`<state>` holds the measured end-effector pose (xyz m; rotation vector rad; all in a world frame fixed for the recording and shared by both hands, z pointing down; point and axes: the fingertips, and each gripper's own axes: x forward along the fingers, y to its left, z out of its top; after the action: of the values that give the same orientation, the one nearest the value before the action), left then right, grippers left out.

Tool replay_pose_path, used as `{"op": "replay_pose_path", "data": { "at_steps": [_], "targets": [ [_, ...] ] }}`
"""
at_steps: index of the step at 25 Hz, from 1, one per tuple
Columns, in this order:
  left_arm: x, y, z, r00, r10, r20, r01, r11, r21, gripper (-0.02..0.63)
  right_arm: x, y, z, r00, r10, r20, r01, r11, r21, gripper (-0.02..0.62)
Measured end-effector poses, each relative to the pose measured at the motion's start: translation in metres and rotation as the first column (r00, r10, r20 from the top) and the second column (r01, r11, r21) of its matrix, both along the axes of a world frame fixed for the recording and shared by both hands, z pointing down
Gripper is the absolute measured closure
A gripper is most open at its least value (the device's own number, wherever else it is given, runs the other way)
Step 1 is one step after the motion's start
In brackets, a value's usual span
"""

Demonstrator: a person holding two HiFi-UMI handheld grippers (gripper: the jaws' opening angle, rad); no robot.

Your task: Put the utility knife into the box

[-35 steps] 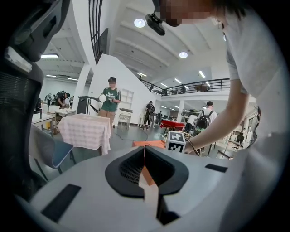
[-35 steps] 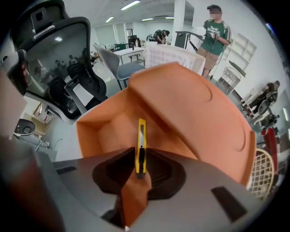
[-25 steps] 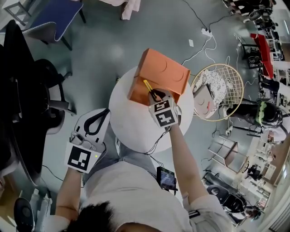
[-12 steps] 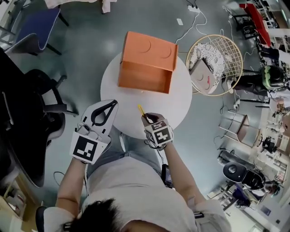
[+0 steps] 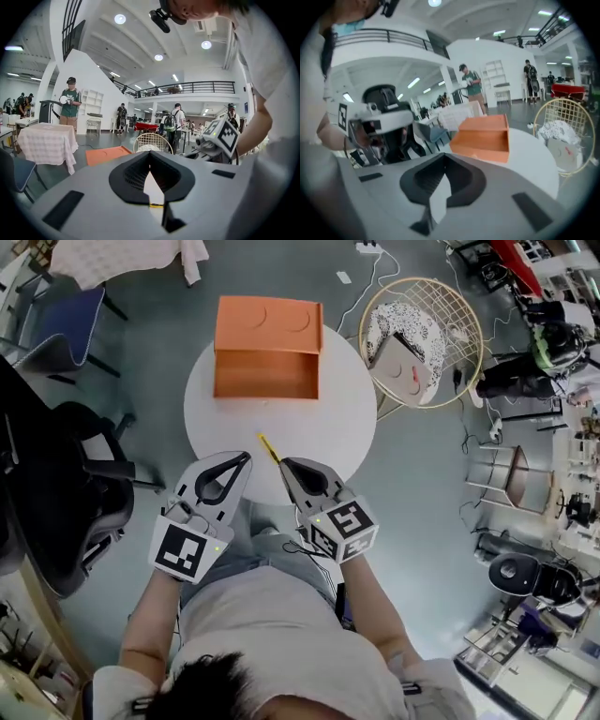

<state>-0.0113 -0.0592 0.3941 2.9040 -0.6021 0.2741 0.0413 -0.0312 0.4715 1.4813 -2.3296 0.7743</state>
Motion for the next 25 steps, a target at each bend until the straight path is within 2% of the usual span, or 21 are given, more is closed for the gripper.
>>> {"op": "replay_pose_path", "data": {
  "at_steps": [3,5,9,12,18,25],
  "targets": [
    [0.014,0.044,-0.028,0.998,0.036,-0.05,-0.035,0.999,0.014,0.597,-0.001,0.035,-0.072,0.996,0.003,0.085,-0.019,0.983,0.185,0.586],
    [0.022,0.075,-0.048,0.996,0.048,-0.076,-0.045,0.998,0.042,0.597,0.001,0.063,-0.108,0.997,0.002,0.081,-0.023,0.963,0.267,0.588],
    [0.031,0.132,-0.086,0.994,0.043,-0.1,-0.029,0.99,0.136,0.597,0.009,0.118,-0.158,0.997,0.012,0.072,-0.038,0.926,0.377,0.588],
    [0.032,0.164,-0.108,0.994,0.015,-0.111,0.004,0.987,0.162,0.597,0.011,0.152,-0.187,0.998,0.004,0.06,-0.03,0.894,0.447,0.588],
    [0.018,0.201,-0.137,0.995,-0.011,-0.101,0.032,0.978,0.206,0.597,-0.008,0.189,-0.221,0.999,-0.037,-0.006,0.035,0.84,0.542,0.588],
    [0.006,0.21,-0.152,0.991,-0.026,-0.134,0.058,0.968,0.243,0.597,-0.024,0.201,-0.238,0.998,-0.05,-0.044,0.066,0.812,0.58,0.588]
  ]
}}
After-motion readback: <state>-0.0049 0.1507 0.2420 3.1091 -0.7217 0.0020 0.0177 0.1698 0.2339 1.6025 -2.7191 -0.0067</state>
